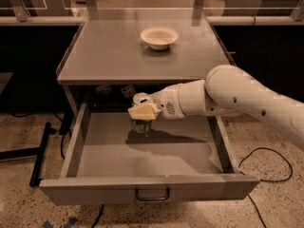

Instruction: Place green can into top drawer

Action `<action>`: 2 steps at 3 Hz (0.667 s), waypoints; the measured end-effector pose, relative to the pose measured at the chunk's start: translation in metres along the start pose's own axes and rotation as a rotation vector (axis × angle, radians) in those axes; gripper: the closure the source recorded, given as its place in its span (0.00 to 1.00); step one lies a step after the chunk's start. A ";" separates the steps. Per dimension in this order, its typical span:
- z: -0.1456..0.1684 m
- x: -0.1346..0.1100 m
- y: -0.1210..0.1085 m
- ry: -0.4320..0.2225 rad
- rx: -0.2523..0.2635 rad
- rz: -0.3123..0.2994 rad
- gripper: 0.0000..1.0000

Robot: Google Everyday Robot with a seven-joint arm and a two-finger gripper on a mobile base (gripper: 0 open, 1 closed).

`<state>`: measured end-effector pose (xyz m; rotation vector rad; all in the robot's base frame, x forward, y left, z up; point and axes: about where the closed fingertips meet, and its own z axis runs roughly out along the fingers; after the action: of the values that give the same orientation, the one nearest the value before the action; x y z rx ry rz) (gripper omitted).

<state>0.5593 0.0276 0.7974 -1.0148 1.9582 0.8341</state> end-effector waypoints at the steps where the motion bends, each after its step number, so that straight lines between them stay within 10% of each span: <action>1: 0.038 0.022 -0.024 -0.003 0.086 0.038 1.00; 2: 0.062 0.027 -0.052 -0.037 0.172 0.075 1.00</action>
Offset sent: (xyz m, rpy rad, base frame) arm 0.0963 0.0145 -0.0907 0.0020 -0.0506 -0.3366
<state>0.6132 0.0431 0.7334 -0.8246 2.0084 0.7062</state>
